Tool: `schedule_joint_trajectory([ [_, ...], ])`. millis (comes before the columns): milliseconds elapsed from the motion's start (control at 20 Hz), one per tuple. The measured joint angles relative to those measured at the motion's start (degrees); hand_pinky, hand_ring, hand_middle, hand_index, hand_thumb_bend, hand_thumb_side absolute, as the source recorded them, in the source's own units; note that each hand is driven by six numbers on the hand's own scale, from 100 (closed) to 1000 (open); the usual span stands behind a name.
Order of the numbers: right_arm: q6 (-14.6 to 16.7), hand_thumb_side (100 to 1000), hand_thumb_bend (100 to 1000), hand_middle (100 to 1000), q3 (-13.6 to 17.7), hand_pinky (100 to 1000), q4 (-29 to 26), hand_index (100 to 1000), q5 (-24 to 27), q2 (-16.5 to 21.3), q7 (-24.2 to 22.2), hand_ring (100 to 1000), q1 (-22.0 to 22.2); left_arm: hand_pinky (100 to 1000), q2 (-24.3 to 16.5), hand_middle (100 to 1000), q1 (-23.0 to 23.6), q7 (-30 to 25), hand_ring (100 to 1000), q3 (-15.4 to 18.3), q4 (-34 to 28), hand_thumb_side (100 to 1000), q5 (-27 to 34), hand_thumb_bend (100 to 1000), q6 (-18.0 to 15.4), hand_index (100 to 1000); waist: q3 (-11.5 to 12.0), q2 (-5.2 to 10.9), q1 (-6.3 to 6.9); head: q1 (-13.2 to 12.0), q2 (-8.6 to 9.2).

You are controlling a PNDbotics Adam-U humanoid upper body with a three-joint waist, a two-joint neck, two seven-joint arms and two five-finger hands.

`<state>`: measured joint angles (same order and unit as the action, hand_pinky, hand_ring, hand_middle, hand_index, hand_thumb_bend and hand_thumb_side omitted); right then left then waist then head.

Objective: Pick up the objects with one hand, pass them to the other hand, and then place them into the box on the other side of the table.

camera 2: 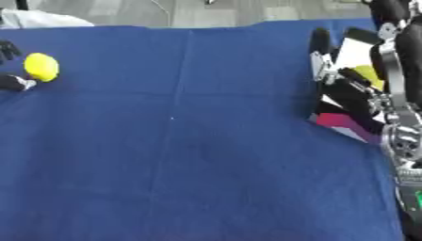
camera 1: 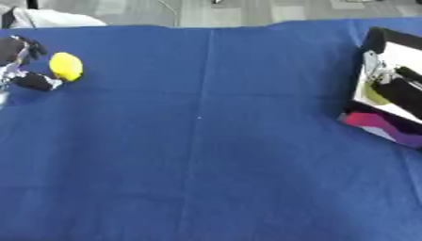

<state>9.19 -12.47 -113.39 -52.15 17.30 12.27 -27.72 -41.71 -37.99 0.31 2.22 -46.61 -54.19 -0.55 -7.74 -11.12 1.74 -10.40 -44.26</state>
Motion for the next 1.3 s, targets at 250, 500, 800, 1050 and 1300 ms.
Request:
schedule_joint_trajectory([
  [250, -0.1, 100, 100, 736, 0.0, 680, 0.0, 915, 0.0, -0.4, 0.1, 832, 0.0, 604, 1.6, 406, -1.3, 3.7, 433, -0.7, 0.5, 100, -2.3, 152, 1.8, 551, -0.4, -0.46, -0.12, 0.0, 0.00],
  [500, -0.1, 100, 100, 733, 0.0, 678, 0.0, 915, 0.1, -0.4, 0.1, 831, 0.0, 535, 3.0, 275, -1.3, 9.0, 344, -1.0, -0.2, 100, -2.8, 100, 2.7, 420, -0.4, -0.46, -0.12, 0.0, 0.00],
  [800, -0.2, 100, 100, 731, 0.0, 676, 0.0, 914, 0.5, -0.4, 0.1, 831, 0.0, 519, 4.0, 250, 1.1, 12.3, 326, -1.5, -6.7, 101, 1.8, 100, 1.1, 392, -0.1, -0.46, -0.12, 0.5, 0.00],
  [1050, 0.0, 100, 100, 737, -0.7, 678, 0.0, 922, 1.1, -0.3, -0.7, 834, 0.0, 509, 5.8, 243, 5.6, 12.3, 314, -2.8, -23.2, 110, 12.8, 100, -0.7, 375, 0.8, -0.46, -0.12, 1.7, 0.00],
  [1300, 0.3, 106, 100, 761, -2.4, 667, 0.0, 953, 2.9, 0.8, -3.8, 861, -1.0, 524, 11.7, 254, 8.8, 9.2, 325, -6.4, -40.8, 122, 26.5, 100, -4.0, 382, 1.5, -0.39, -0.12, 3.2, 0.00],
])
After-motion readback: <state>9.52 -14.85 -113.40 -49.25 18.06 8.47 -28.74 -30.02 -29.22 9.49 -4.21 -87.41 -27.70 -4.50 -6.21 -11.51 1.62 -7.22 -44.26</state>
